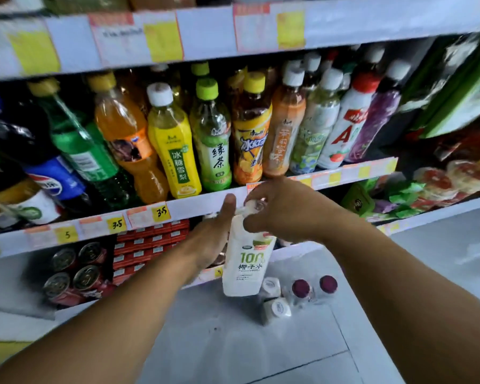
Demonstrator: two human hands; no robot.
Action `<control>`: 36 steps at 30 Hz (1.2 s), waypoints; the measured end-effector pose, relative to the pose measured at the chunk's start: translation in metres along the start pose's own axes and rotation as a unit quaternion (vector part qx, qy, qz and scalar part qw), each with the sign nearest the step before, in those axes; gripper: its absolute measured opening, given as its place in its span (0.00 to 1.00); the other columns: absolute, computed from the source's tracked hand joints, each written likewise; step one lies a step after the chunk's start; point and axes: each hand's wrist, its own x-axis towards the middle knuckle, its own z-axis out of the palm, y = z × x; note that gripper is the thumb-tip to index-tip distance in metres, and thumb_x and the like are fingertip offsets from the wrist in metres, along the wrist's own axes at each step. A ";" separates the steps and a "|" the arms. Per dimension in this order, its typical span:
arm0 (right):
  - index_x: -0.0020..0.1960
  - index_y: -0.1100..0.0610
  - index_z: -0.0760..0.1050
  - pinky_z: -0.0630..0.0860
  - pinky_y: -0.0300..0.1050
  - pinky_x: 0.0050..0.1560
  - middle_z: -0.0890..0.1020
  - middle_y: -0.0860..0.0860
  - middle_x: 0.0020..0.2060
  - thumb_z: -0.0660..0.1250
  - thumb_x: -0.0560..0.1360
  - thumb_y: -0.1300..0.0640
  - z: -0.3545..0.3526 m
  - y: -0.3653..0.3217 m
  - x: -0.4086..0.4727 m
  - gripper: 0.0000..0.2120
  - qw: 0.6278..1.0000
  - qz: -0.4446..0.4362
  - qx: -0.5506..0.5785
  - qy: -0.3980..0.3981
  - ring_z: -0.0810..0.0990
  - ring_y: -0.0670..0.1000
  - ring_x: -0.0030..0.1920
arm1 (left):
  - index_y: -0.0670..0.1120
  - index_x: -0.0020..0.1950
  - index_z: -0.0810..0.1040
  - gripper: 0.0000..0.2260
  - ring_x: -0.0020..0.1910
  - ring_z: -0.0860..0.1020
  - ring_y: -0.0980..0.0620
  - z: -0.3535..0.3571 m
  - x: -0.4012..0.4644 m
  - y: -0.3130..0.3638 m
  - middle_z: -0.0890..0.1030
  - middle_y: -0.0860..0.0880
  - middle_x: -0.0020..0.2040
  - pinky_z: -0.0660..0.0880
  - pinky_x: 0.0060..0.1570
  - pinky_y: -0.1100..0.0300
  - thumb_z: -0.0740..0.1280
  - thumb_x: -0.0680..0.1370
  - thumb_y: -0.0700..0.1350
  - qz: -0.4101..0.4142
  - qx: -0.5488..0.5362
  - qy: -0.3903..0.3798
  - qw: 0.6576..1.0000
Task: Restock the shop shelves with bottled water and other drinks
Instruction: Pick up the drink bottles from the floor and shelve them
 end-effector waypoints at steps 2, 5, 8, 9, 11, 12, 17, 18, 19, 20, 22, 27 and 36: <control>0.45 0.50 0.79 0.74 0.40 0.26 0.84 0.48 0.36 0.74 0.68 0.48 -0.027 -0.013 -0.010 0.09 0.998 -0.005 0.037 0.045 0.80 0.43 0.28 | 0.59 0.37 0.86 0.30 0.53 0.82 0.48 -0.006 -0.016 0.030 0.87 0.54 0.43 0.74 0.63 0.45 0.49 0.71 0.74 0.015 -0.037 -0.011 0.999; 0.54 0.48 0.80 0.70 0.37 0.29 0.85 0.48 0.42 0.75 0.68 0.46 -0.060 -0.033 -0.026 0.16 0.991 -0.011 0.072 0.114 0.79 0.45 0.31 | 0.63 0.46 0.85 0.31 0.59 0.80 0.49 -0.014 -0.040 0.071 0.85 0.54 0.54 0.70 0.66 0.42 0.47 0.69 0.75 0.064 -0.049 -0.048 0.996; 0.55 0.47 0.79 0.76 0.43 0.31 0.85 0.47 0.42 0.74 0.69 0.47 -0.084 -0.050 -0.042 0.16 0.981 -0.035 0.092 0.169 0.83 0.48 0.36 | 0.68 0.54 0.81 0.30 0.65 0.76 0.52 -0.020 -0.059 0.100 0.82 0.57 0.60 0.65 0.70 0.40 0.45 0.71 0.75 0.102 -0.037 -0.080 0.991; 0.55 0.47 0.79 0.78 0.45 0.31 0.84 0.46 0.40 0.74 0.69 0.48 -0.090 -0.055 -0.048 0.15 0.977 -0.038 0.104 0.184 0.84 0.47 0.35 | 0.68 0.59 0.79 0.30 0.66 0.75 0.52 -0.021 -0.065 0.107 0.82 0.58 0.60 0.63 0.71 0.38 0.44 0.71 0.75 0.120 -0.029 -0.089 0.988; 0.56 0.46 0.78 0.77 0.43 0.29 0.83 0.45 0.40 0.73 0.69 0.49 -0.099 -0.063 -0.057 0.16 0.967 -0.044 0.134 0.210 0.84 0.47 0.32 | 0.68 0.62 0.77 0.30 0.67 0.74 0.52 -0.021 -0.078 0.121 0.82 0.59 0.60 0.62 0.71 0.38 0.43 0.72 0.75 0.154 -0.020 -0.100 0.983; 0.57 0.45 0.77 0.77 0.42 0.28 0.83 0.45 0.40 0.74 0.69 0.49 -0.103 -0.065 -0.061 0.17 0.961 -0.048 0.153 0.223 0.83 0.47 0.31 | 0.68 0.61 0.77 0.30 0.65 0.76 0.53 -0.021 -0.085 0.128 0.82 0.59 0.59 0.63 0.71 0.39 0.44 0.72 0.74 0.170 -0.016 -0.104 0.980; 0.61 0.46 0.75 0.70 0.38 0.26 0.80 0.46 0.36 0.75 0.71 0.50 -0.127 -0.078 -0.079 0.20 0.931 -0.068 0.224 0.278 0.77 0.42 0.26 | 0.65 0.51 0.82 0.19 0.50 0.82 0.65 -0.021 -0.117 0.162 0.85 0.62 0.51 0.76 0.50 0.63 0.54 0.74 0.67 0.243 -0.004 -0.110 0.964; 0.61 0.47 0.75 0.69 0.37 0.24 0.80 0.46 0.37 0.75 0.71 0.51 -0.131 -0.080 -0.082 0.19 0.925 -0.074 0.241 0.284 0.76 0.41 0.25 | 0.62 0.54 0.81 0.18 0.50 0.82 0.66 -0.022 -0.120 0.166 0.85 0.62 0.51 0.76 0.47 0.66 0.56 0.75 0.65 0.260 -0.004 -0.111 0.959; 0.60 0.48 0.76 0.71 0.37 0.25 0.80 0.47 0.38 0.75 0.72 0.52 -0.136 -0.083 -0.085 0.19 0.918 -0.078 0.258 0.290 0.77 0.40 0.26 | 0.59 0.56 0.80 0.18 0.51 0.82 0.65 -0.023 -0.122 0.170 0.85 0.61 0.52 0.76 0.45 0.68 0.57 0.75 0.63 0.273 -0.007 -0.111 0.955; 0.60 0.49 0.77 0.75 0.39 0.28 0.82 0.48 0.40 0.76 0.72 0.52 -0.139 -0.086 -0.087 0.18 0.910 -0.083 0.278 0.296 0.80 0.41 0.30 | 0.57 0.58 0.80 0.17 0.53 0.82 0.63 -0.023 -0.124 0.174 0.85 0.60 0.53 0.76 0.47 0.67 0.59 0.75 0.61 0.282 -0.014 -0.109 0.953; 0.56 0.50 0.79 0.84 0.51 0.42 0.84 0.51 0.44 0.76 0.72 0.51 -0.142 -0.091 -0.086 0.15 0.892 -0.092 0.323 0.302 0.86 0.50 0.41 | 0.53 0.57 0.81 0.17 0.54 0.83 0.56 -0.022 -0.129 0.182 0.86 0.55 0.53 0.77 0.54 0.58 0.61 0.76 0.59 0.286 -0.036 -0.106 0.952; 0.52 0.50 0.81 0.82 0.65 0.50 0.86 0.54 0.46 0.74 0.71 0.40 -0.135 -0.096 -0.083 0.17 0.840 -0.116 0.436 0.301 0.86 0.59 0.47 | 0.48 0.52 0.81 0.16 0.48 0.85 0.50 -0.015 -0.136 0.197 0.87 0.48 0.48 0.81 0.48 0.57 0.60 0.78 0.58 0.294 -0.079 -0.099 0.947; 0.68 0.44 0.73 0.77 0.63 0.62 0.84 0.52 0.60 0.67 0.63 0.22 -0.121 -0.091 -0.077 0.41 0.832 -0.147 0.469 0.256 0.83 0.55 0.59 | 0.50 0.53 0.84 0.18 0.47 0.85 0.50 -0.016 -0.134 0.210 0.87 0.49 0.47 0.79 0.53 0.51 0.62 0.78 0.61 0.292 -0.118 -0.049 0.948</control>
